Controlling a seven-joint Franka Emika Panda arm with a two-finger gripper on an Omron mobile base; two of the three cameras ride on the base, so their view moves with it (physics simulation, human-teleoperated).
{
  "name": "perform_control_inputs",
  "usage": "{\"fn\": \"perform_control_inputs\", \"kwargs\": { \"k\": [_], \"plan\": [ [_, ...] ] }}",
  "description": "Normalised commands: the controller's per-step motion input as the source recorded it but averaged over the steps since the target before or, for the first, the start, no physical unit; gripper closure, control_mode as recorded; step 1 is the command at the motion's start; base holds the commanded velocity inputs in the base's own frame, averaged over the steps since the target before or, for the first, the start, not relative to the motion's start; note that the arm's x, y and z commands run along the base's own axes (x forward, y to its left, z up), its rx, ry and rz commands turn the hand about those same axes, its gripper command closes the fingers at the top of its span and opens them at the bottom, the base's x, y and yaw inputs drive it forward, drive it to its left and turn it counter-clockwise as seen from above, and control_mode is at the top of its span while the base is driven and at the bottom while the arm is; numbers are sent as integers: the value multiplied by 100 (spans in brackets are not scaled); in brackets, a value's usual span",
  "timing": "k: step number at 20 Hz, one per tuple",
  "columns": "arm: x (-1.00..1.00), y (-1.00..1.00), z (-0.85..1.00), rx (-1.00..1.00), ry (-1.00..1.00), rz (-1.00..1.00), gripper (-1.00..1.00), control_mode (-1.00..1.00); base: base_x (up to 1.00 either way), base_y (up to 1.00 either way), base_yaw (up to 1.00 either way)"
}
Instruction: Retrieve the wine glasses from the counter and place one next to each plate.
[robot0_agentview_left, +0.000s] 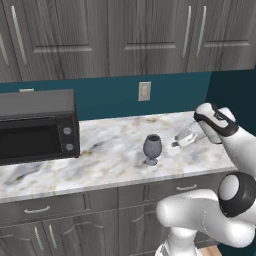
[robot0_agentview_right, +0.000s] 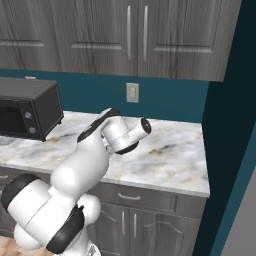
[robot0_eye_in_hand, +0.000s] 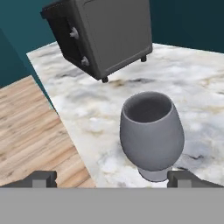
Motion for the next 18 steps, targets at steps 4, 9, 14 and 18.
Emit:
{"fn": "perform_control_inputs", "kwargs": {
  "k": [4, 9, 14, 18],
  "plan": [
    [6, -34, -8, 0, 3, 8, -100, -100, 0, 0, 0],
    [3, -2, -21, -1, -10, 15, -100, -100, 0, 0, 0],
    [0, -1, -22, 0, -10, 16, -100, -100, 0, 0, 0],
    [0, -2, -4, 0, -24, 14, -100, -100, 0, 0, 0]
  ]
}}
